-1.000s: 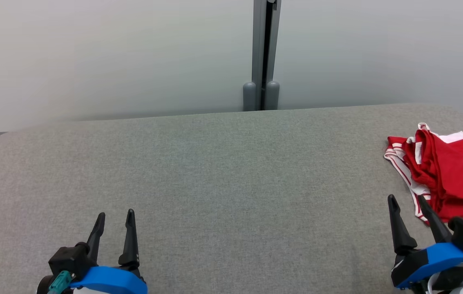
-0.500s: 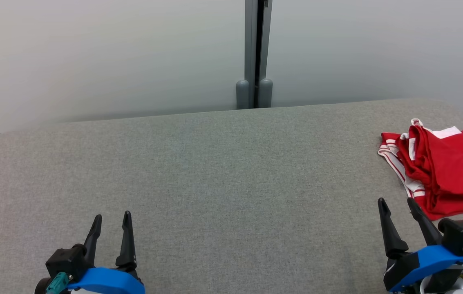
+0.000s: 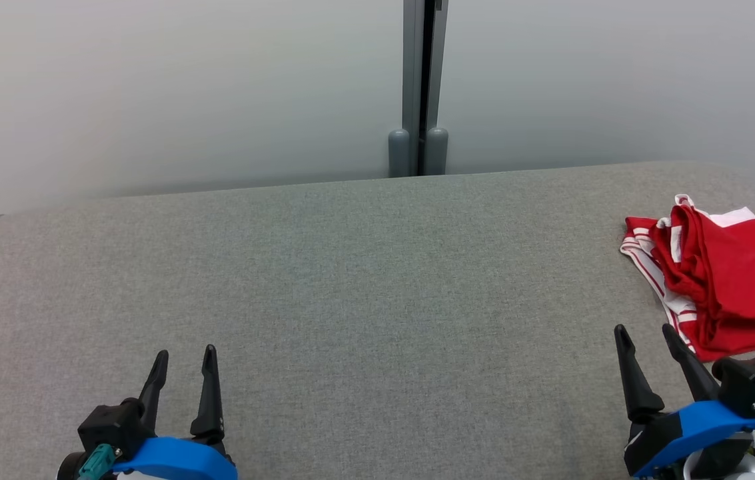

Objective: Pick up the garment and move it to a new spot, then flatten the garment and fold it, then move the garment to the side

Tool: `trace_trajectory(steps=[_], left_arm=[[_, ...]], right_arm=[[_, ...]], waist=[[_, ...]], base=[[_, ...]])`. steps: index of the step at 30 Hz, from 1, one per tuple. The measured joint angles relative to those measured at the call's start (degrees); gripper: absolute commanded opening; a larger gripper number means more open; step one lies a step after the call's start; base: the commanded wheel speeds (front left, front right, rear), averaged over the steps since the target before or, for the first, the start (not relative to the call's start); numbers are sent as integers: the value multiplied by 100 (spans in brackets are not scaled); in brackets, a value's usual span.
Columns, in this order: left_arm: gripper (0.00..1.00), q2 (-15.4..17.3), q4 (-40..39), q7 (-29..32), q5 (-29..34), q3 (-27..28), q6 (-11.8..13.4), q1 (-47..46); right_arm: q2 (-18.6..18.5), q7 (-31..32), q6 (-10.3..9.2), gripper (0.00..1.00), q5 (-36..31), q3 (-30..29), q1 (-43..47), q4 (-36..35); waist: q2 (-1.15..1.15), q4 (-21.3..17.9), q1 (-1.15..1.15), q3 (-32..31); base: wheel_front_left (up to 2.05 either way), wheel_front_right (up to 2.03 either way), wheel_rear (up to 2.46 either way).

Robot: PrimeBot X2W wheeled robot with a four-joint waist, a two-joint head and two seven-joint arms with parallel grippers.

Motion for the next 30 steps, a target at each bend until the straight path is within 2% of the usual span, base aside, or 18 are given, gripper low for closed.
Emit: trace_trajectory(steps=[2, 3, 12, 30], left_arm=[[100, 1, 12, 0, 3, -1, -1, -4], [0, 0, 30, 0, -21, -2, -3, -8], [0, -62, 423, 51, -37, -2, -3, 341], [0, -118, 146, 541, -1734, 225, -4, 320]], right_arm=[[1, 0, 0, 100, 1, 3, -2, 7], [1, 0, 0, 0, 1, 11, -5, 12], [67, 19, -1, 0, 44, 19, 144, 474], [86, 203, -1, 0, 1852, -24, 120, 500]], waist=[[0, 1, 0, 6], [0, 0, 0, 11], [0, 2, 0, 13], [0, 38, 1, 16]], base=[[0, 0, 0], [0, 0, 0], [0, 0, 0], [0, 0, 0]])
